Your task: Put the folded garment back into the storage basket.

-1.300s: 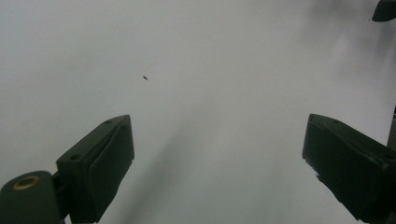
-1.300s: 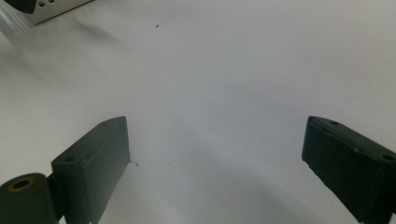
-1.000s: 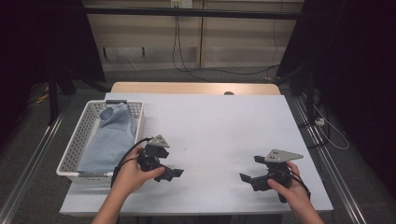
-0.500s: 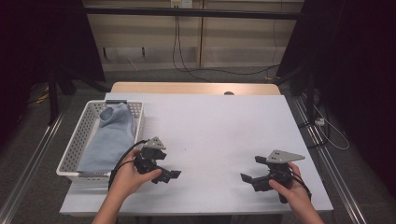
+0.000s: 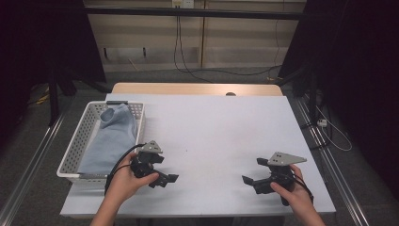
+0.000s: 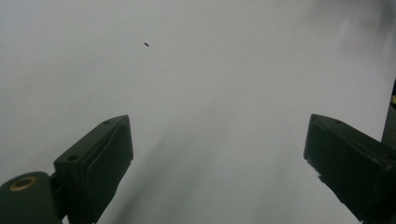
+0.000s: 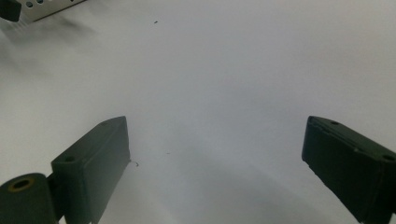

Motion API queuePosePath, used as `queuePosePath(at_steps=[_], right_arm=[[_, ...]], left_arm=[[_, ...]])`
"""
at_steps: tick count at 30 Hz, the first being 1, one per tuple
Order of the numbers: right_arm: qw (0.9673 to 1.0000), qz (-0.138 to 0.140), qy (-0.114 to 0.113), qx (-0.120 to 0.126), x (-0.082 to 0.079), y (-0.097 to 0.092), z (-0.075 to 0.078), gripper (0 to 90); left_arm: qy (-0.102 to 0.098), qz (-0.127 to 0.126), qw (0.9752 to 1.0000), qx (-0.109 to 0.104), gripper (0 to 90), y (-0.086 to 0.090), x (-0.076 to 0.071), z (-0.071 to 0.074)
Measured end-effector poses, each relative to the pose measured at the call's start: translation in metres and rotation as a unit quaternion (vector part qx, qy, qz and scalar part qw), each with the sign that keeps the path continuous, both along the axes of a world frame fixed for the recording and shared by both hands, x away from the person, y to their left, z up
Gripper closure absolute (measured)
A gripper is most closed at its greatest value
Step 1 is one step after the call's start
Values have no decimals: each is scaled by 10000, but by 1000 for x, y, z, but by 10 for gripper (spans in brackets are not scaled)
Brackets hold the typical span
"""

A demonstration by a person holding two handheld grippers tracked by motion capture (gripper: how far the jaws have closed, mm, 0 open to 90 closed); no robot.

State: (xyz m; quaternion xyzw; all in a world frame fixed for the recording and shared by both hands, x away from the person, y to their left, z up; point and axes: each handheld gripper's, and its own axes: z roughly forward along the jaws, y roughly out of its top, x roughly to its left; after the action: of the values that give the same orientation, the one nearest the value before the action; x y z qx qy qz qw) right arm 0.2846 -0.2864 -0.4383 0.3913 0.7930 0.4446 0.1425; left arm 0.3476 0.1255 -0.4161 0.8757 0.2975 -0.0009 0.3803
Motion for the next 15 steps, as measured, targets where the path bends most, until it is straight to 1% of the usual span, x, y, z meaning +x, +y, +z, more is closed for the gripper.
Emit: queuePosePath(at_steps=[5,15], right_arm=[[10000,25,20,-8,0,1,-1,75],[10000,-10,21,-22,-1,-4,-2,75]], left_arm=[[-29,35,10000,-66,85,4,0,-1],[-21,-21,10000,-18,83,3,-3,-2]])
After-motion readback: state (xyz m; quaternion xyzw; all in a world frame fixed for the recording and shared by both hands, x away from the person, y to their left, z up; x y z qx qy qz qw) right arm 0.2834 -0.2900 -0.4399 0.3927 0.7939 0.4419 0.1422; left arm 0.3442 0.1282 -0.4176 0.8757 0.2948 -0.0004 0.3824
